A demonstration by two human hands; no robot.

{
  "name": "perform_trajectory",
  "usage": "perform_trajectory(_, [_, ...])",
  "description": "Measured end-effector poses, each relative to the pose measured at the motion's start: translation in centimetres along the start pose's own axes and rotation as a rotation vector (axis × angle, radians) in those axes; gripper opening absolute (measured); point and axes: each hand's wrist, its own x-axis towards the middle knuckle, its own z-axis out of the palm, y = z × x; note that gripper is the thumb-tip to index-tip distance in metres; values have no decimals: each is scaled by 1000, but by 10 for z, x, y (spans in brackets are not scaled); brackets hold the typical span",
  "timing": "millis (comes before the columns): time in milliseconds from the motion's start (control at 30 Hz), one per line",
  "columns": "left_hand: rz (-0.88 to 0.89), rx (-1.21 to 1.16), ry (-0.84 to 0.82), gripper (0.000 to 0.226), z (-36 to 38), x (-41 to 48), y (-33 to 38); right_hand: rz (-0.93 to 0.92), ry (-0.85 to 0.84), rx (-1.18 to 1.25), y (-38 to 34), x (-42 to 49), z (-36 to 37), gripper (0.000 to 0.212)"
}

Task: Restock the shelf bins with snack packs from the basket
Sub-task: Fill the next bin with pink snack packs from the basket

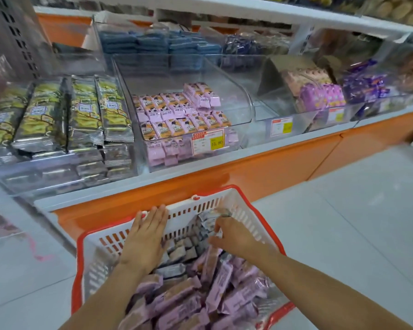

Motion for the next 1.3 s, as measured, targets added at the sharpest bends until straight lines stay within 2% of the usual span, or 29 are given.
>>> perform_trajectory(133, [4,6,20,87,2,2,1,59,-28,-78,3,17,18,47])
perform_trajectory(233, [-6,34,37,85,7,1,-2,117,-121,-113,3,20,23,44])
perform_trajectory(333, [-39,27,-20,86,7,-2,-1,139,-203,-87,3,20,25,43])
perform_trajectory(500, [-49,27,-87,71,-4,2,5,-18,-170,124,1,11,-9,19])
perform_trajectory(567, [-26,-139,-18,62,-5,5,3,-94,-130,303,1,5,-33,21])
perform_trajectory(667, [-48,-628,78,45,-21,12,14,-188,-53,542,-1,-7,-65,21])
perform_trajectory(767, [-170,-1200,-146,33,-54,18,31,-245,26,731,-7,-18,-90,26])
perform_trajectory(800, [-195,-1310,-171,28,-60,20,35,-267,34,773,-8,-19,-95,25])
perform_trajectory(933, [-223,-1488,-146,25,-74,22,39,-320,65,897,-13,-24,-109,33])
perform_trajectory(1033, [-251,-1603,-129,15,-88,23,40,-302,255,916,-25,-25,-111,40])
perform_trajectory(1100, [-278,-1683,-64,12,-97,25,45,-266,385,888,-34,-27,-111,34])
perform_trajectory(1200, [-344,-1826,43,10,-110,29,52,-363,303,846,-45,-35,-108,19])
perform_trajectory(1300, [-372,-1864,87,10,-125,29,59,-422,265,785,-51,-51,-110,31])
